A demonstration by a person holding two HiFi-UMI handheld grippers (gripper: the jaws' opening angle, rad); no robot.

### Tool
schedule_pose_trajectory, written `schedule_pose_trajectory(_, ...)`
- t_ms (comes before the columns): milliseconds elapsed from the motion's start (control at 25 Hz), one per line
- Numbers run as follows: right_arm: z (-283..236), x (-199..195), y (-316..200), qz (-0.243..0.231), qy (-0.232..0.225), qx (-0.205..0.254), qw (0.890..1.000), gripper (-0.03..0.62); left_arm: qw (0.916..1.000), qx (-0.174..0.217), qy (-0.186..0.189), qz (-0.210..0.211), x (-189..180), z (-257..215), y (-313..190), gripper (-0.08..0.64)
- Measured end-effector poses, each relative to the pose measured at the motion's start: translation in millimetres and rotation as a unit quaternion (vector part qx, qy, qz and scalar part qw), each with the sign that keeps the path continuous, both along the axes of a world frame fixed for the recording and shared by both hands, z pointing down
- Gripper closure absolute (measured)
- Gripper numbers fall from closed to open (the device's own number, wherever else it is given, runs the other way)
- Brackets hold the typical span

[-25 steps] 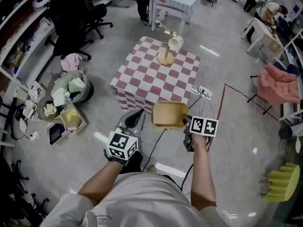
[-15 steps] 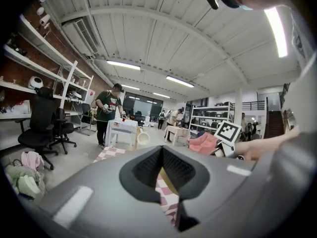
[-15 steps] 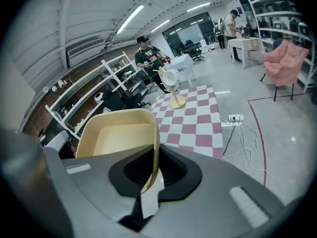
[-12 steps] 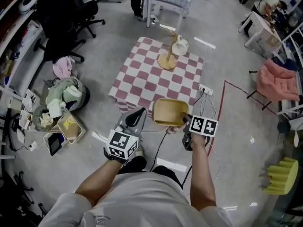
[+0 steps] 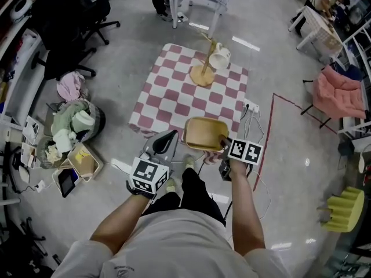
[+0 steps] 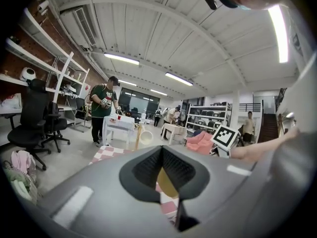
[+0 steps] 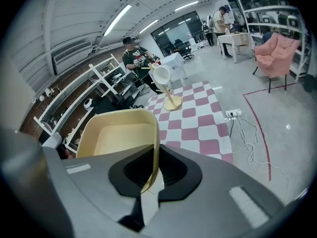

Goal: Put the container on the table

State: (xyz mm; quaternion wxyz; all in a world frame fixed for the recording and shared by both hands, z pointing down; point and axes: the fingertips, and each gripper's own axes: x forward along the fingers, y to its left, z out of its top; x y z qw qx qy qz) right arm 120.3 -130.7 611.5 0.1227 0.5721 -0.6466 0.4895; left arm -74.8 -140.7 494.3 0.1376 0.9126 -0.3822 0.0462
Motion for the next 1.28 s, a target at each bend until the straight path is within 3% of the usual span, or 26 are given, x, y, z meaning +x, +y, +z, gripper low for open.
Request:
schedule_pose_trajectory(480, 62.4, 8.6, -82.4, -0.016, -0.007, -0.031, 0.999, 0.568, 0.9994, -0.026, -0.017, -0.015, 31.7, 33.7, -78.0, 0.554)
schedule_pose_trajectory(880, 141.0, 28.0, -143.0, 0.010, -0.020, -0.079, 0.997, 0.568, 0.9961, -0.072, -0.038, -0.033, 64.0, 91.1, -143.9, 0.554)
schedule_pose_trajectory(1280, 207.4, 38.9, -173.9, 0.041, -0.015, -0.125, 0.991, 0.566, 0.9918, -0.111, -0.054, -0.033, 86.8, 147.3, -174.7, 0.554)
